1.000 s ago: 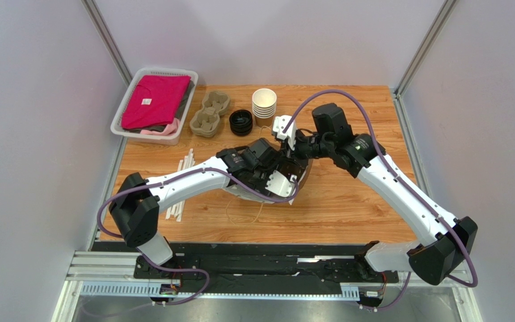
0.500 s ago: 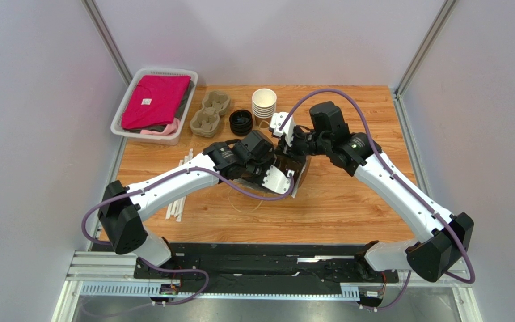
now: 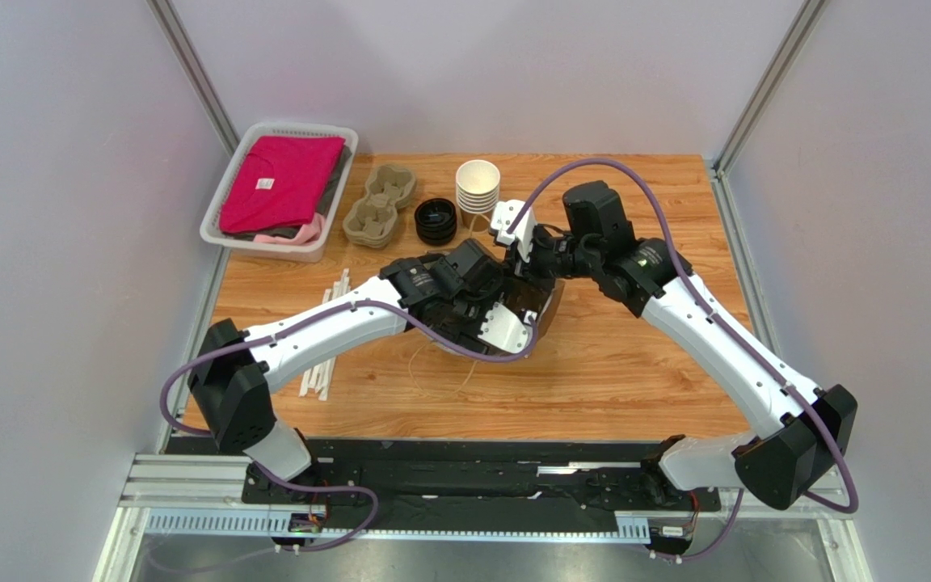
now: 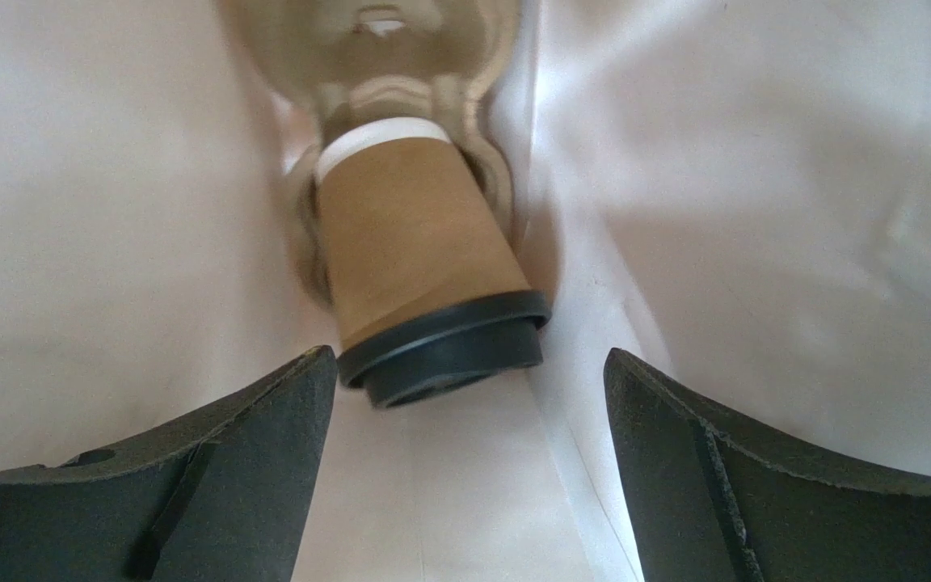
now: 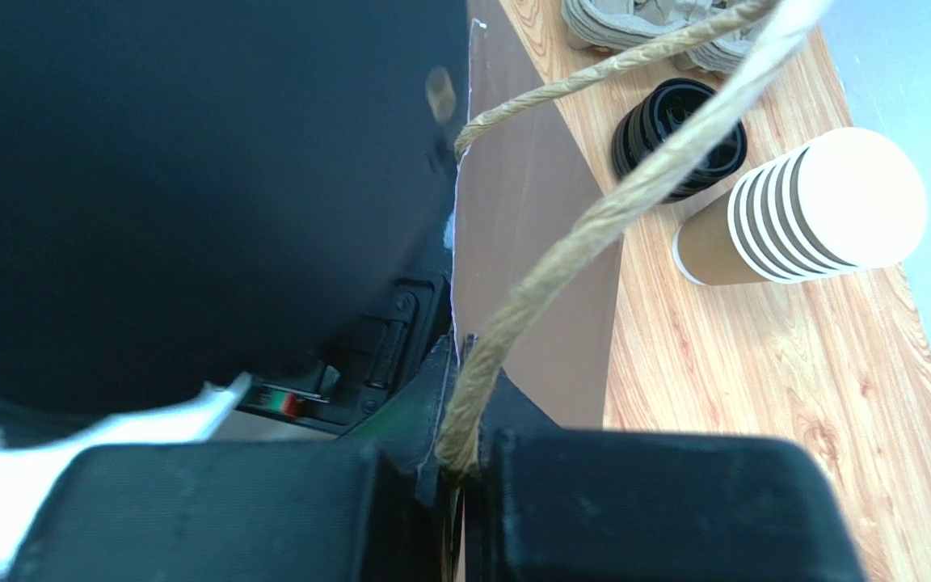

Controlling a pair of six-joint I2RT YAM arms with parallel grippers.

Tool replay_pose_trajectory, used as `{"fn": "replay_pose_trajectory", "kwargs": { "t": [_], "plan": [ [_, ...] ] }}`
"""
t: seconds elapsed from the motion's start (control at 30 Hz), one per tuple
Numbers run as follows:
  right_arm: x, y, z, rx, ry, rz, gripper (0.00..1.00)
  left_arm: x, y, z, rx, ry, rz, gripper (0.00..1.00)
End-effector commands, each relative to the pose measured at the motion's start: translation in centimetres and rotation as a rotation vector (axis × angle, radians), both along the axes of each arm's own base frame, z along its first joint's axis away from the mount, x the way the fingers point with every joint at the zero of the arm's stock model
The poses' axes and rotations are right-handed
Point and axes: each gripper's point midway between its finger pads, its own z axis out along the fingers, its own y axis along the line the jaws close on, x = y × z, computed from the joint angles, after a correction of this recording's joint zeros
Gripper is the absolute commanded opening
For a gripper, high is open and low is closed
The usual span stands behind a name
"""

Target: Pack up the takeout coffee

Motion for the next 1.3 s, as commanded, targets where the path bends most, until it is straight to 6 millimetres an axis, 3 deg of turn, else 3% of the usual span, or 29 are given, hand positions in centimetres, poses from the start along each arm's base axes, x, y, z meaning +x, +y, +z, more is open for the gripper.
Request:
{"fn": "replay_pose_trajectory", "kwargs": {
  "t": [0.0, 0.23, 0.57, 0.9, 1.27],
  "plan": [
    [-1.4, 0.7, 1.4, 0.031, 0.004, 0.078, 0.0, 2.0, -0.8, -0.3, 0.0, -0.066, 0.021, 0.91],
    [-2.1, 0.6, 1.4, 0.037, 0.057, 0.124, 0.0, 3.0, -0.4, -0.7, 0.035, -0.079, 0.023, 0.92],
    [-2.3, 0.5, 1.9, 0.049, 0.182, 0.183, 0.0, 1.9, -0.4, 2.3, 0.038, -0.03, -0.02, 0.93],
    [-2.3, 0.4, 0.7, 0.038, 0.337, 0.214, 0.0, 1.1, 1.2, -0.7, 0.17, 0.073, -0.029, 0.93],
    [-0.7, -0.5, -0.4, 0.037, 0.408, 0.211, 0.0, 3.2, 1.0, -2.5, 0.201, 0.074, -0.029, 0.94]
  ]
}}
